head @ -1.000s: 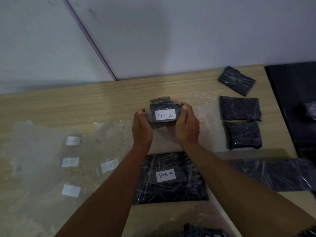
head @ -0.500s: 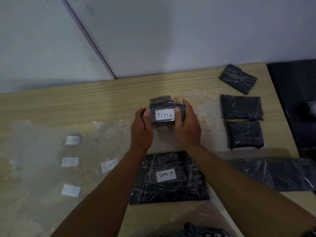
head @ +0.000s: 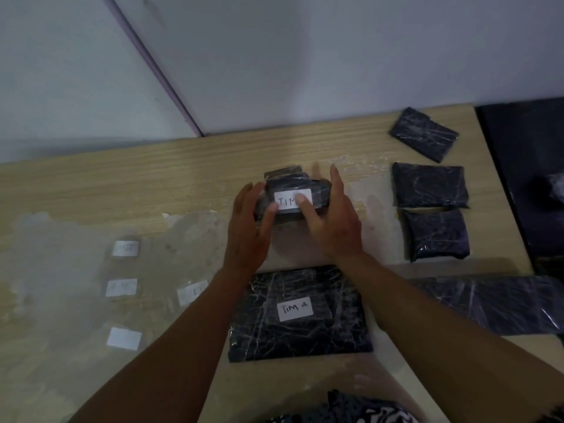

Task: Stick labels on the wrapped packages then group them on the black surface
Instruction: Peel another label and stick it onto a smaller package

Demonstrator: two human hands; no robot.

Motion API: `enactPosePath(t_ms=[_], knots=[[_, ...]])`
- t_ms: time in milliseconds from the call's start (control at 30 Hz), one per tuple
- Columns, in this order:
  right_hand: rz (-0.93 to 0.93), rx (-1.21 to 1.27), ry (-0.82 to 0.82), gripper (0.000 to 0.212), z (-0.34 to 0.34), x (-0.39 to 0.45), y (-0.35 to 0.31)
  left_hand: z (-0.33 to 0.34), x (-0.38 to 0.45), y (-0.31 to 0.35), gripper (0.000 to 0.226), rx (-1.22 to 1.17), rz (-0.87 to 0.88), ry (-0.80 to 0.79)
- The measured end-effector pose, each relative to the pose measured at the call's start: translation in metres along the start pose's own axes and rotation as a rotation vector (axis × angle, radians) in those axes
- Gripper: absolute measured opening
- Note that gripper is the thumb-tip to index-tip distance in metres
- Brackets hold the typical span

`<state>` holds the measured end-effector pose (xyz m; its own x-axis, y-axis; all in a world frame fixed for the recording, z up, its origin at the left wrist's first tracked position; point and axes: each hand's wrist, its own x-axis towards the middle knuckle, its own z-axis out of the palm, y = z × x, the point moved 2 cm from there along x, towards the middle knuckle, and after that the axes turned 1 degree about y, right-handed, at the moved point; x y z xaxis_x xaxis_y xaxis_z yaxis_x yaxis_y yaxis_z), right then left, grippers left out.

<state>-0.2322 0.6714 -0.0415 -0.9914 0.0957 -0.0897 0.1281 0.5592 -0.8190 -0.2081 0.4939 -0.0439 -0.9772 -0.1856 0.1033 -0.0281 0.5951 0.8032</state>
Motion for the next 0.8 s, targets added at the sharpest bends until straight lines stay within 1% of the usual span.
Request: enactPosePath(t_ms=[33, 67, 133, 167, 233, 300, 367, 467, 567, 633, 733, 800], knots=[[-0.05, -0.01, -0.001, 0.09, -0.002, 0.0, -0.001, 0.0, -0.002, 0.0, 0.047, 0.005, 0.029, -0.008], [-0.128, -0.037, 0.017, 0.087, -0.003, 0.001, -0.001, 0.001, -0.004, 0.0, 0.047, -0.002, 0.037, 0.0], [-0.298, -0.123, 0.082, 0.067, 0.0, 0.001, -0.002, 0.002, -0.006, 0.002, 0.048, -0.025, 0.03, 0.036], [-0.35, -0.152, 0.113, 0.056, 0.003, 0.0, -0.001, 0.003, -0.006, 0.002, 0.047, -0.028, 0.024, 0.058], [-0.392, -0.176, 0.158, 0.043, 0.011, -0.001, 0.003, 0.005, -0.009, 0.004, 0.044, -0.044, 0.006, 0.118], [-0.399, -0.181, 0.184, 0.039, 0.014, 0.0, 0.005, 0.01, -0.01, 0.006, 0.04, -0.054, -0.011, 0.185], [-0.405, -0.178, 0.184, 0.039, 0.012, 0.001, 0.005, 0.012, -0.01, 0.007, 0.038, -0.046, -0.011, 0.225], [-0.4, -0.163, 0.197, 0.037, 0.01, 0.002, 0.007, 0.008, -0.006, 0.005, 0.038, -0.055, -0.028, 0.222], [-0.364, -0.147, 0.229, 0.036, 0.011, 0.002, 0.006, 0.003, -0.003, 0.002, 0.037, 0.009, 0.03, 0.212], [-0.344, -0.124, 0.244, 0.035, 0.011, 0.001, 0.003, 0.004, -0.003, 0.001, 0.038, 0.034, 0.038, 0.22], [-0.268, -0.077, 0.195, 0.04, 0.012, -0.002, -0.001, 0.008, -0.004, 0.004, 0.041, 0.049, 0.0, 0.21], [-0.243, -0.113, 0.159, 0.051, 0.014, -0.005, -0.002, 0.012, -0.005, 0.01, 0.047, 0.082, -0.011, 0.198]])
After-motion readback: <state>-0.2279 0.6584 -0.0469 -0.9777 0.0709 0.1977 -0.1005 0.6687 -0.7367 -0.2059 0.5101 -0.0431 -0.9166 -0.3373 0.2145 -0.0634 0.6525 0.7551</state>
